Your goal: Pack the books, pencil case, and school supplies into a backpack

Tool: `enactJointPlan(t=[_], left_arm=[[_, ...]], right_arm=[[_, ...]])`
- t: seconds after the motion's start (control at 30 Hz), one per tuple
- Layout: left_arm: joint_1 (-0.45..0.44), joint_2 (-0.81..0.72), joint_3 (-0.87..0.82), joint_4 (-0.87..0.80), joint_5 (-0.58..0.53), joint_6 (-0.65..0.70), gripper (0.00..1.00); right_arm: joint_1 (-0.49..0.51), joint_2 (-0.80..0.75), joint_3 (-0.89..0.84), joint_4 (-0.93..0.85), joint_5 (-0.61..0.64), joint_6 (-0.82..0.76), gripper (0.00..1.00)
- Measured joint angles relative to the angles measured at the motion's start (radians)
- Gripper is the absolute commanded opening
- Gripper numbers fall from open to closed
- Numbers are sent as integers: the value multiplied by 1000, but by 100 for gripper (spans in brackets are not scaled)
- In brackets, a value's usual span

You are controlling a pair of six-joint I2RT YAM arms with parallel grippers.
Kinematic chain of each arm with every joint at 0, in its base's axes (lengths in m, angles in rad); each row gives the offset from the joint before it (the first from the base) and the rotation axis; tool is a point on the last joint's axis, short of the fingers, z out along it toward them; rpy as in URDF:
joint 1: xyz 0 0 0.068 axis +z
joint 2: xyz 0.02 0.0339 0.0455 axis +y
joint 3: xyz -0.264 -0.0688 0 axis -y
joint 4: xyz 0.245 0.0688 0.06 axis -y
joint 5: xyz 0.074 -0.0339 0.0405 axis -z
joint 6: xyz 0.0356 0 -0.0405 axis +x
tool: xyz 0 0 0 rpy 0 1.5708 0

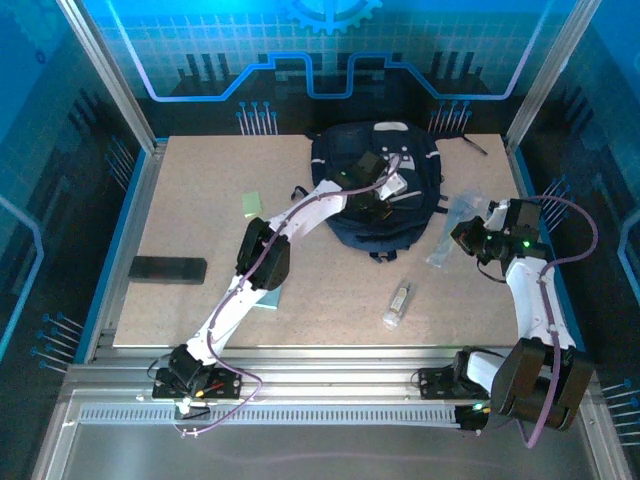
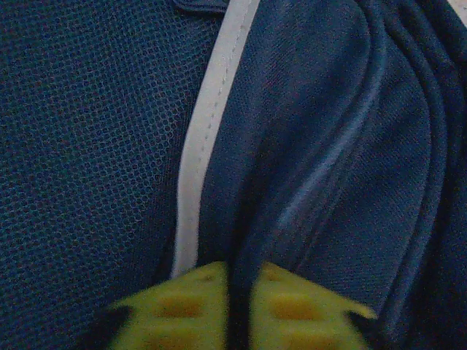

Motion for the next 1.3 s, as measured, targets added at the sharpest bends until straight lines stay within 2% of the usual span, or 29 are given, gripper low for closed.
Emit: enactJointPlan(t=[0.37, 0.73, 0.9, 1.0, 1.3], left_arm=[[7, -85, -138, 80, 38, -79, 0], [80, -230, -122, 57, 192, -346, 0], [132, -278, -122, 75, 300, -478, 0], [145, -279, -122, 85, 347, -534, 0], [143, -279, -122, 99, 397, -598, 0]], right_arm=[[0, 0, 32, -39, 0, -3, 0], [-19, -40, 100, -60, 29, -11, 0], [-12, -17, 93, -9, -21, 16, 0], [39, 32, 85, 56, -32, 37, 0], [323, 319, 145, 269, -21, 108, 0]])
